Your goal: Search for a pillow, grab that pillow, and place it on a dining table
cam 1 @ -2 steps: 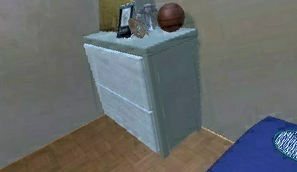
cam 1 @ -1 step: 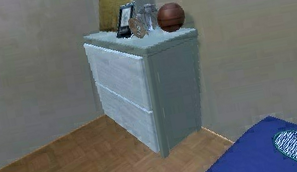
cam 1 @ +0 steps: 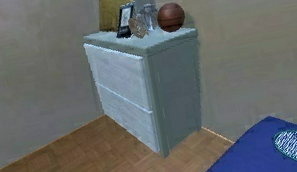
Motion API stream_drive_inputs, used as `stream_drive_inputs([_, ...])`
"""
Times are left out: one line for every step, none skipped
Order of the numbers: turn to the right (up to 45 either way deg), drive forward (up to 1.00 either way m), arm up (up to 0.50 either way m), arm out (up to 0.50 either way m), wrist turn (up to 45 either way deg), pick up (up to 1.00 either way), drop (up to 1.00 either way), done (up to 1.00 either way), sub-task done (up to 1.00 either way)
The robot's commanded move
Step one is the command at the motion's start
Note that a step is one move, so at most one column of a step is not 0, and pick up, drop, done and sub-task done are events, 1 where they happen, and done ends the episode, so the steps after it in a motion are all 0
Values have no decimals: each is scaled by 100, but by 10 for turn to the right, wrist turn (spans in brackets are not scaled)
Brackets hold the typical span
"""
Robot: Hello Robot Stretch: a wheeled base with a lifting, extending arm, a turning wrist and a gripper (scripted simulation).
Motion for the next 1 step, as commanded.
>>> stream_drive_inputs([0, 0, -30, 0, 0, 0, 0, 0, 0])
